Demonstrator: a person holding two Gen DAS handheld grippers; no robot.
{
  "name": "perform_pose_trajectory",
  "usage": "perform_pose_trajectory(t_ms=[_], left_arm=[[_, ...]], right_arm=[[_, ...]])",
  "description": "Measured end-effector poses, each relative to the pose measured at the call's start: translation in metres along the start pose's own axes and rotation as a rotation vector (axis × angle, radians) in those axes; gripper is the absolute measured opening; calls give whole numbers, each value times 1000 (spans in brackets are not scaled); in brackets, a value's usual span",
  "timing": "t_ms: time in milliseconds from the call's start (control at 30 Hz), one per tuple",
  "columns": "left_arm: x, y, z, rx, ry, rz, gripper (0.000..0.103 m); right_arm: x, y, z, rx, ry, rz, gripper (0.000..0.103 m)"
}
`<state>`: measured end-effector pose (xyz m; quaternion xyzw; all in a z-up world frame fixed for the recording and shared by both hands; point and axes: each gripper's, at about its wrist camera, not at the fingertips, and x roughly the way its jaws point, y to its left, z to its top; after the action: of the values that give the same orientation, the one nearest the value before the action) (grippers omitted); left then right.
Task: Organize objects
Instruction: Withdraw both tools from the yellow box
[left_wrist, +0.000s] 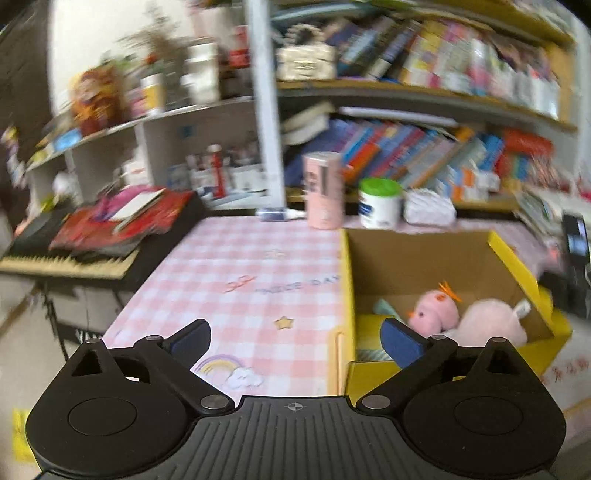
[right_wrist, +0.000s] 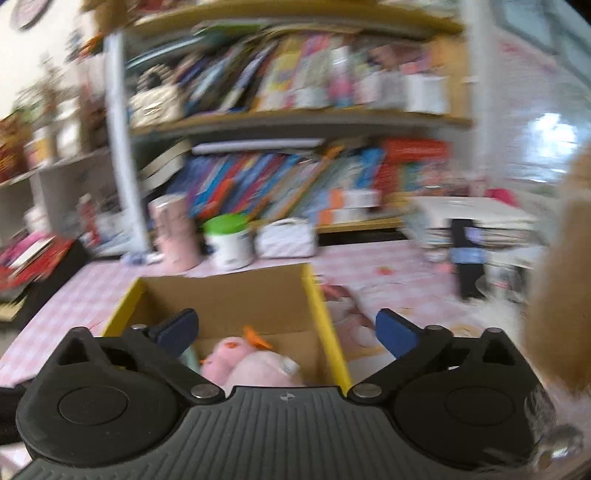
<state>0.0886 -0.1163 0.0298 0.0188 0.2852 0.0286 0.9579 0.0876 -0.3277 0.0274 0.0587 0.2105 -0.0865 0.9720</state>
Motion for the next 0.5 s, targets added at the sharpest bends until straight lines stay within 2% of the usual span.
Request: perform_pose_trajectory(t_ms=[100,200,267,400,500], left_arm=[[-20,20,-6,-75,-39,1,103],[-39,33,-18,-94,-67,-10,103],[-50,37,-27,-85,-67,-35,103],[-69,42,-46,-21,-57,-69,103],[-80,46,-56,23,-65,-77,103]], right_arm=[[-24,11,-19,0,23,-16,103],[-41,36,-39,-97,67,6,103],[-51,51,-51,-142,110,44,103],[-74,71,-67,-139,167,124,103],[-91,82,-78,-130,184,140,103]])
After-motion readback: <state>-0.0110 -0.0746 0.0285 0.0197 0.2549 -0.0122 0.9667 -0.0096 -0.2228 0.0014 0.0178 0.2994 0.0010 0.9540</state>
